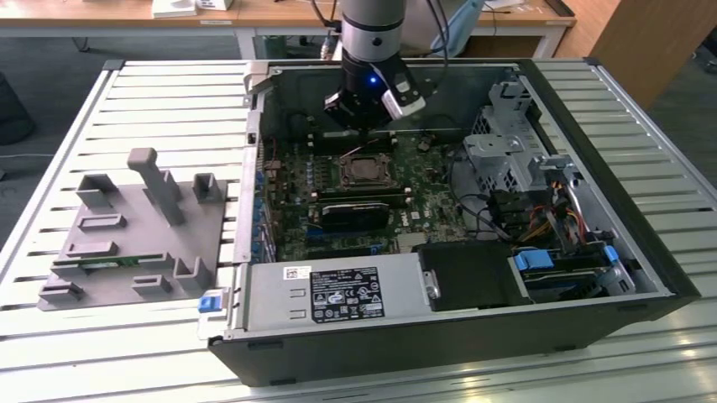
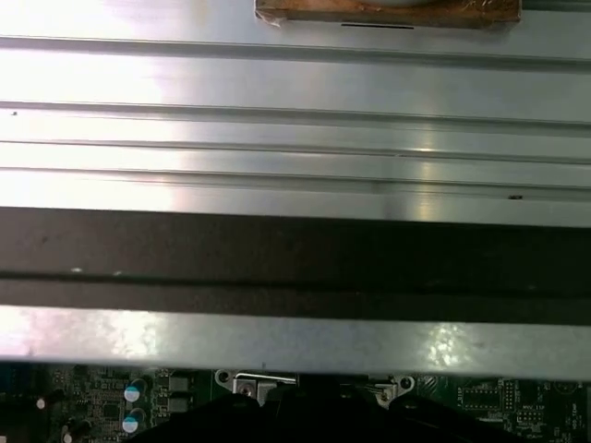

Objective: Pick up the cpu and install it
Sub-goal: 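Install the first cpu locking lever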

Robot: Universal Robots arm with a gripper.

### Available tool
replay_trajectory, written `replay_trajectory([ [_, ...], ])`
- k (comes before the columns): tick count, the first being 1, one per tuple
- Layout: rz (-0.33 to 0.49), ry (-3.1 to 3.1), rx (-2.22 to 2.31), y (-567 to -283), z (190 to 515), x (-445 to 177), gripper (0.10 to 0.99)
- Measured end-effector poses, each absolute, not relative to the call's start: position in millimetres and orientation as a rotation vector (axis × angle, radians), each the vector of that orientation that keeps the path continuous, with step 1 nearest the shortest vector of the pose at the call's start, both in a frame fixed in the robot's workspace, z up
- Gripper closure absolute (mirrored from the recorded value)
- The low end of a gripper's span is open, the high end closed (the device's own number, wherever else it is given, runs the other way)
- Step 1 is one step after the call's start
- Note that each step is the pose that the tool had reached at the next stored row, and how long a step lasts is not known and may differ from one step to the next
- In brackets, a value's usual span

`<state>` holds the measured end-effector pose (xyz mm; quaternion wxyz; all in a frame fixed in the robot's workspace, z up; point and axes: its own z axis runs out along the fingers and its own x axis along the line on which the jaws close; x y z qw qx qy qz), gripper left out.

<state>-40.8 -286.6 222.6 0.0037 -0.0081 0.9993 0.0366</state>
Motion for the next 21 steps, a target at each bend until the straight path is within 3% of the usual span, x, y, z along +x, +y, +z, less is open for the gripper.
replay_trajectory([
  [21,0.115,3.132,-0.026,-286.4,208.8,-28.6,0.98],
])
